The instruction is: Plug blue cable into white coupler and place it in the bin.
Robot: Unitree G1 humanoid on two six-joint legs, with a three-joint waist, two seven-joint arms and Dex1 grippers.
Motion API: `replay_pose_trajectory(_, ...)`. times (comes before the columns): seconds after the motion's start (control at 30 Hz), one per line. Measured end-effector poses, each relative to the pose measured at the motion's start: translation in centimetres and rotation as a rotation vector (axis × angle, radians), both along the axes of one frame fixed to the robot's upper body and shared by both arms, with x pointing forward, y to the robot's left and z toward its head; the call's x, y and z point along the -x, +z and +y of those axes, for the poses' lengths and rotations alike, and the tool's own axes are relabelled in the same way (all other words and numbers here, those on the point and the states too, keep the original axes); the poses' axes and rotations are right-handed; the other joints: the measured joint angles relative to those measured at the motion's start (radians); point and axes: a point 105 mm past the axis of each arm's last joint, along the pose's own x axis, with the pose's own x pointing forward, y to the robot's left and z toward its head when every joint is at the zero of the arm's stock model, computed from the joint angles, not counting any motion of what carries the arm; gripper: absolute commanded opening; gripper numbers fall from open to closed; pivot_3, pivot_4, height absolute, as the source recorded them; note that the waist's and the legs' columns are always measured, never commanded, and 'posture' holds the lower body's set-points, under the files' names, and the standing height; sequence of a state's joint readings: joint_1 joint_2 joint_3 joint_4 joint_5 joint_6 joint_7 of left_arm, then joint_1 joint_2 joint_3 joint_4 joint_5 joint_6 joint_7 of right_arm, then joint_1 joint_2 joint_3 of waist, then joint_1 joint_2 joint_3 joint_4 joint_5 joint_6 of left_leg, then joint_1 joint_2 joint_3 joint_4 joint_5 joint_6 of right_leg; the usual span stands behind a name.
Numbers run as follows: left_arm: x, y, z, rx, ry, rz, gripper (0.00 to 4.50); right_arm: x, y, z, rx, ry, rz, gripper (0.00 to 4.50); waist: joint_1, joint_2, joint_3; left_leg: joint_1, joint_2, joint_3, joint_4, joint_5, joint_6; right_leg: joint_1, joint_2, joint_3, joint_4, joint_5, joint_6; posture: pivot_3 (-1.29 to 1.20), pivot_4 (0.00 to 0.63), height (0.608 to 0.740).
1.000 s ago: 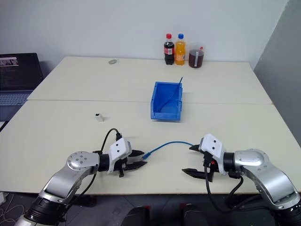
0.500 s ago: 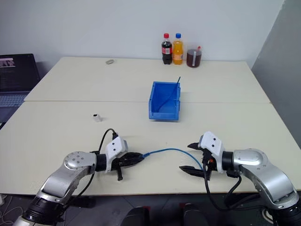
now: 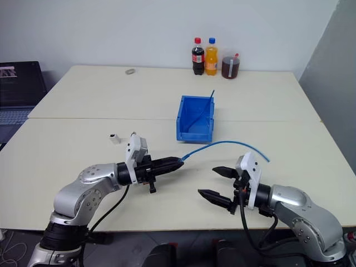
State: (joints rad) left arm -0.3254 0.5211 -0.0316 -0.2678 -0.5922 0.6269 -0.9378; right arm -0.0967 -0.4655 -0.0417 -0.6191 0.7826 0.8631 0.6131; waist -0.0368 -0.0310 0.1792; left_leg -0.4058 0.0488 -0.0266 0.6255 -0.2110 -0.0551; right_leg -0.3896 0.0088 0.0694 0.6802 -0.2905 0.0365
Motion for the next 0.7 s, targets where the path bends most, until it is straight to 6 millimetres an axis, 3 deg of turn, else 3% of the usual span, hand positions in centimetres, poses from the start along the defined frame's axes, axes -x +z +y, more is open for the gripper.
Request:
replay_pose_trajectory(0.2,0.1,0.5,-0.4,0.022,-0.009,0.008,0.20,-2.0,0.8,0.8,-0.102,-0.052,0.054,4.50,0.002,0.000,0.000,-0.001,0.000,0.000,0.000,0.000,0.000,0.000,0.000,0.000,0.000,0.000,0.000,0.00,0.150,0.740)
replay_pose_trajectory(0.5,0.0,0.6,-0.5,0.026,0.000,0.003,0.20,-3.1,2.4,2.8,-0.191,-0.017,0.085,4.50,0.003,0.000,0.000,-0.001,0.000,0.000,0.000,0.000,0.000,0.000,0.000,0.000,0.000,0.000,0.000,0.00,0.150,0.740)
replay_pose_trajectory(0.7,0.0,0.6,-0.5,0.026,-0.001,0.001,0.20,-3.4,2.1,3.7,-0.200,0.007,0.115,4.50,0.003,0.000,0.000,-0.001,0.000,0.000,0.000,0.000,0.000,-0.001,0.000,0.000,0.000,0.000,-0.001,0.00,0.150,0.740)
